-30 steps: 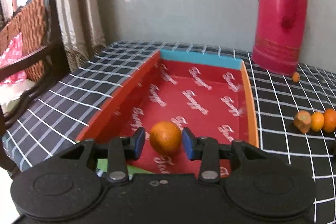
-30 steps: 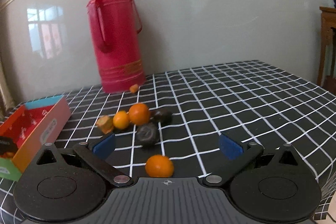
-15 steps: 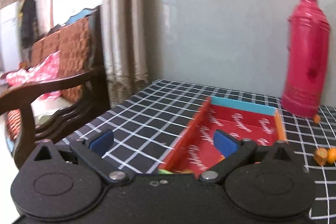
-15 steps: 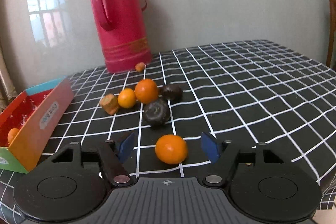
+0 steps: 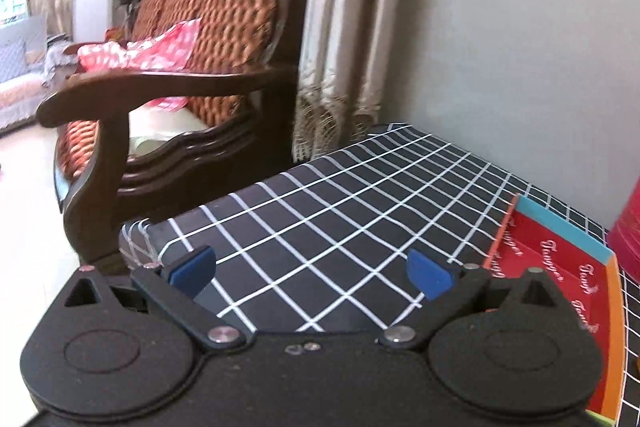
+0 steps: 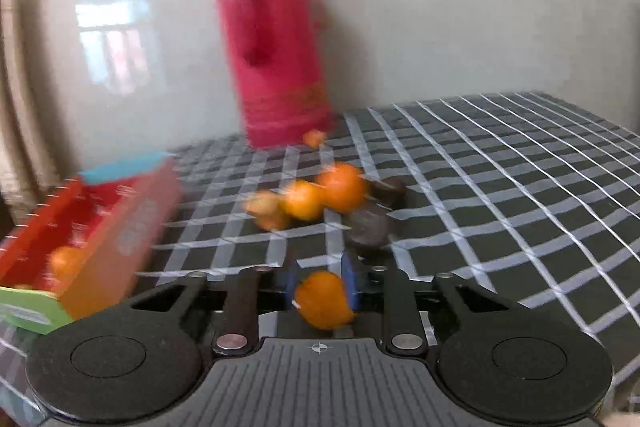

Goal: Organize fruits
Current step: 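Grasp a small tangerine with the right gripper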

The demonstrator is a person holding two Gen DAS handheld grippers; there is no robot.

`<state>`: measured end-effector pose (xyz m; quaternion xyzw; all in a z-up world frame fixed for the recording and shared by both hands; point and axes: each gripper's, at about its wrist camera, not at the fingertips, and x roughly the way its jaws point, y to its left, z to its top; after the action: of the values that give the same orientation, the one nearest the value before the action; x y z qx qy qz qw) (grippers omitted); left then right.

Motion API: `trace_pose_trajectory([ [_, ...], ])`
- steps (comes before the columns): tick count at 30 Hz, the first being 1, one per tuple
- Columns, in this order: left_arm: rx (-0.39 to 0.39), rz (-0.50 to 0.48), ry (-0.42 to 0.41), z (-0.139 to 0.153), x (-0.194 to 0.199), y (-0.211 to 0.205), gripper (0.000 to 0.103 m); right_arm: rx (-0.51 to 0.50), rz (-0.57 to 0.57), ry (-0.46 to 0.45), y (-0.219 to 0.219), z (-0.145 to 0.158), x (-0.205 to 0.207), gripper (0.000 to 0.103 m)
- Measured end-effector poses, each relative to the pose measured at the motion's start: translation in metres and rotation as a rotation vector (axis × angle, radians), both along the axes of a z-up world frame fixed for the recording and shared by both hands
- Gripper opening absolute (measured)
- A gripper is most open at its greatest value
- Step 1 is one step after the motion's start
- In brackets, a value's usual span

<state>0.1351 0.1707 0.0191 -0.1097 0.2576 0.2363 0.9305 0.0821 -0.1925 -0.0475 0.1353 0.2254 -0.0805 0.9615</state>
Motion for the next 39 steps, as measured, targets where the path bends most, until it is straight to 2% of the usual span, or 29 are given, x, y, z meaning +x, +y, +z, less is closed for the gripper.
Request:
trace_pose_trajectory([
  [4,0.01,0.028,0.02,-0.005,-0.004,0.014,0.096,-0.035,0.089,-0.055,0.037,0.01,0.008,0.022],
  [10,0.037,0.061,0.022,-0.006,-0.009,0.03,0.096,-0.1,0.138,-0.034,0.064,0.006,0.016,0.024],
  [11,0.036,0.065,0.018,-0.005,-0.01,0.031,0.096,-0.112,0.139,-0.034,0.065,0.007,0.013,0.03],
  [12,0.031,0.064,0.015,-0.004,-0.01,0.03,0.096,-0.12,0.133,-0.034,0.063,0.007,0.011,0.05],
  [14,0.023,0.046,0.014,-0.003,-0.008,0.029,0.096,-0.123,0.117,-0.042,0.055,0.006,0.005,0.077],
  [15,0.02,0.034,0.015,-0.002,-0.007,0.026,0.096,-0.129,0.107,-0.049,0.053,0.006,0.002,0.077],
  [19,0.034,-0.017,0.011,-0.001,-0.003,0.009,0.096,-0.165,0.113,-0.041,0.044,0.003,-0.006,0.077],
  [26,0.055,-0.063,0.013,-0.002,-0.001,-0.012,0.097,-0.059,0.179,0.002,0.047,-0.007,0.013,0.076],
  [29,0.059,-0.056,0.022,-0.004,-0.001,-0.011,0.097,-0.04,0.22,0.039,0.057,-0.011,0.027,0.038],
  [31,0.055,-0.049,0.027,-0.005,-0.001,-0.008,0.097,-0.03,0.245,0.037,0.063,-0.012,0.027,0.032],
  [32,0.053,-0.045,0.028,-0.005,-0.001,-0.006,0.097,-0.049,0.255,0.033,0.068,-0.011,0.026,0.026],
  [33,0.05,-0.041,0.029,-0.005,-0.001,-0.004,0.097,-0.076,0.268,0.027,0.073,-0.011,0.023,0.025],
  [36,0.036,-0.031,0.034,-0.005,-0.001,0.0,0.097,-0.135,0.282,0.019,0.083,-0.013,0.018,0.025],
  [39,0.038,-0.027,0.033,-0.005,-0.002,0.001,0.097,-0.107,0.275,0.023,0.078,-0.013,0.017,0.025],
])
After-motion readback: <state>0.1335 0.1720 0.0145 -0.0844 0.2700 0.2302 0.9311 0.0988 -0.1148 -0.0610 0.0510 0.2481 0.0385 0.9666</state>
